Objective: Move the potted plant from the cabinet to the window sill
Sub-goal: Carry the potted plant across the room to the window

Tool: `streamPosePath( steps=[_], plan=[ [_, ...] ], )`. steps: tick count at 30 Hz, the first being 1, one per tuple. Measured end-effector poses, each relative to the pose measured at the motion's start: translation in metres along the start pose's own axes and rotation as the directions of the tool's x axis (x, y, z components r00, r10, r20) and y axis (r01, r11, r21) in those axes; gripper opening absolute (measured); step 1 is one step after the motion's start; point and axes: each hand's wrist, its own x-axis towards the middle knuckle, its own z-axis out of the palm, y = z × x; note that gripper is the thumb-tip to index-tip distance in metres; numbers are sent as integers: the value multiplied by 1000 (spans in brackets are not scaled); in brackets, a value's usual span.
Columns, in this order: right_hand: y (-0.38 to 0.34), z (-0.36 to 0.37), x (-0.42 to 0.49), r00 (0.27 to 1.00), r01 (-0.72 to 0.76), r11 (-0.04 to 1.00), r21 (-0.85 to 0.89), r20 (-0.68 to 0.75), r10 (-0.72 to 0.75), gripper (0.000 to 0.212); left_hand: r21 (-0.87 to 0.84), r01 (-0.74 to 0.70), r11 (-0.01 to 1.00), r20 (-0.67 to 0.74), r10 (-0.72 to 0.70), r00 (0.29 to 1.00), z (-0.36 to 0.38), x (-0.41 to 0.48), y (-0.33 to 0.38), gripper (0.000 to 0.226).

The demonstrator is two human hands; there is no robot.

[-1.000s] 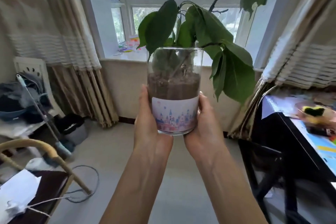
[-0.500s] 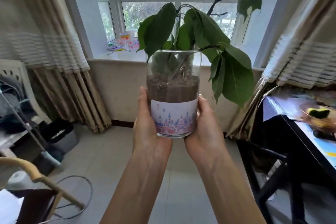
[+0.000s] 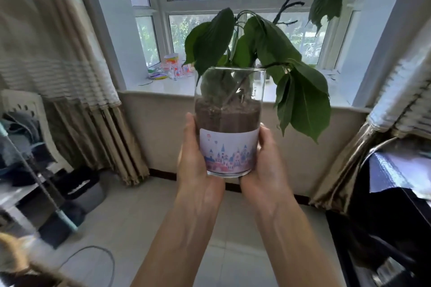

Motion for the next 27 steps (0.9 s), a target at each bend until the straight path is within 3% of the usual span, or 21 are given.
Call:
streamPosePath(
  steps=[13, 27],
  plan=[
    [-28, 1, 85, 996, 50, 998, -40, 72, -47, 38, -8, -26, 1000, 11, 26, 1000, 31, 77, -10, 60],
    [-17, 56, 201, 989, 145, 982, -120, 45, -141, 36, -63, 98, 993, 80, -93, 993, 31, 209, 40, 60]
  ],
)
